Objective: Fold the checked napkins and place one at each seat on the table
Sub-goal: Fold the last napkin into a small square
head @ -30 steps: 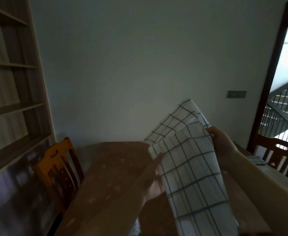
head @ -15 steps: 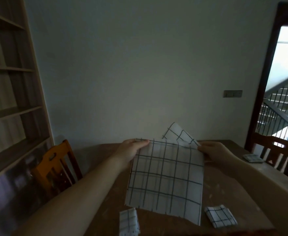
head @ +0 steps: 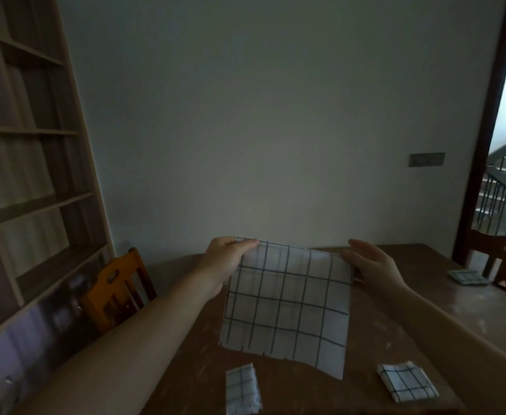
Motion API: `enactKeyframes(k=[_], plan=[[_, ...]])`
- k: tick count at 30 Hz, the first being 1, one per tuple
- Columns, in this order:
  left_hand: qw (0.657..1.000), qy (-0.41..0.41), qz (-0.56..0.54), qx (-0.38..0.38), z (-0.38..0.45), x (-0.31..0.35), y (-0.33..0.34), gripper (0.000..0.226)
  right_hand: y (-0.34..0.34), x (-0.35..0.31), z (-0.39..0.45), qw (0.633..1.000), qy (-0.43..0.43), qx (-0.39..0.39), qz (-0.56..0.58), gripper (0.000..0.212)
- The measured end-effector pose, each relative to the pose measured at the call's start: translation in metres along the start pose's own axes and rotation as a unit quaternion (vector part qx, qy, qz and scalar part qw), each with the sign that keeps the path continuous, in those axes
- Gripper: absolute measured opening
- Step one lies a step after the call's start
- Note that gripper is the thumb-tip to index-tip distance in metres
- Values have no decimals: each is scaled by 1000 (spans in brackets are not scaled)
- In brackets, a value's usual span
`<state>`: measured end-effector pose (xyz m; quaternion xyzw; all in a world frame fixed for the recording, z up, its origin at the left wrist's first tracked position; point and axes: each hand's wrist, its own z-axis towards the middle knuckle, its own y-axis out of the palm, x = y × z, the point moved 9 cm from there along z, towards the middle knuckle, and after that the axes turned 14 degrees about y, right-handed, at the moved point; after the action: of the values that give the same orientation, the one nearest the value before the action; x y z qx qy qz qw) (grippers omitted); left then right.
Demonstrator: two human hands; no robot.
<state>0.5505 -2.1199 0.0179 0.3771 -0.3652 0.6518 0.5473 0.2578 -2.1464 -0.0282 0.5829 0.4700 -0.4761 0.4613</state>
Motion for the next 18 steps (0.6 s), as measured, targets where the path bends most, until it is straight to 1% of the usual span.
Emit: enactKeyframes(k=[3, 6, 8, 10, 12, 14, 16, 18], plan=[[1000, -8, 0, 10, 0, -1, -6, 11, 2, -11, -6, 999, -31, -6, -40, 31], [1000, -14, -3, 9, -2, -5, -8, 8, -2, -20, -11, 998, -52, -10, -21, 26], [1000, -23, -4, 16, -3, -7, -9, 11, -2, -23, -16, 998, -53, -35, 3, 26], [999, -29, -8, 29, -2, -9, -11, 14, -2, -26, -19, 997, -65, -46, -11, 30], [998, -36, -10, 40, -3, -9, -13, 13, -7, -31, -21, 996, -84, -28, -23, 34], [998, -49, -18, 42, -6, -11, -13, 16, -11, -35, -22, 996, -89, -21, 4, 35], [996, -66, -28, 48, -9, -12, -12, 16, -8, -38, -23, 995, -87, -47, 27, 43], [995, -75, -34, 54, -9, -14, -12, 17, -9, -45, -24, 993, -113, -44, -3, 53]])
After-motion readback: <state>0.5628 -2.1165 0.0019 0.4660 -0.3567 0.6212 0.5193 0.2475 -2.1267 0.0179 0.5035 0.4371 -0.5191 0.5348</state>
